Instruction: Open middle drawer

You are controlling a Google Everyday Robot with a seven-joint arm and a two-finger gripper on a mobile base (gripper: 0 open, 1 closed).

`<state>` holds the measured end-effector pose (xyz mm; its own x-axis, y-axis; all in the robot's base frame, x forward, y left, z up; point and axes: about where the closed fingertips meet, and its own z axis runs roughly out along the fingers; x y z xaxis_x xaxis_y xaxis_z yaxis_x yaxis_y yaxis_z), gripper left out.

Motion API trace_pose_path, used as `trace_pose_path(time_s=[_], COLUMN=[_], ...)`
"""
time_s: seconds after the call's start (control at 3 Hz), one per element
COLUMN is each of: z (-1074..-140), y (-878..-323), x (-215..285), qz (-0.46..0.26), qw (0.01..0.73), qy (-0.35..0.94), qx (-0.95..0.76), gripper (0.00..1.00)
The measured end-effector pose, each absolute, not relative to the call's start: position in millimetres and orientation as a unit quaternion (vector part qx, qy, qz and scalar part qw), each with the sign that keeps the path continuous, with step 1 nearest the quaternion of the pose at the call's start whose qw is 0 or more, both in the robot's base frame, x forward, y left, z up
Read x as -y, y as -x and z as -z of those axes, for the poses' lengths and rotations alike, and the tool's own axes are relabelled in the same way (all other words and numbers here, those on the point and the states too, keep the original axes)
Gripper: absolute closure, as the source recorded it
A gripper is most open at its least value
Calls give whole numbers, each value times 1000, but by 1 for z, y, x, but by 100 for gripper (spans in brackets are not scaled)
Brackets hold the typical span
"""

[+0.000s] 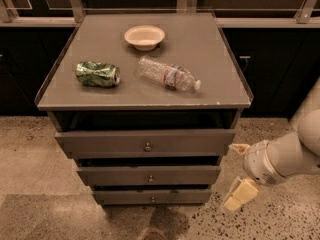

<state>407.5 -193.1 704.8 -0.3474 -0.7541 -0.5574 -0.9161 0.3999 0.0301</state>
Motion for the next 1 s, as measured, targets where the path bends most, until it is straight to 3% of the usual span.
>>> trace_pose_path(time_s=[1.0], z=[-593], y=[-405], x=[188], qz=[-208], qw=[282], qy=[438], qx=[-828], gripper=[0])
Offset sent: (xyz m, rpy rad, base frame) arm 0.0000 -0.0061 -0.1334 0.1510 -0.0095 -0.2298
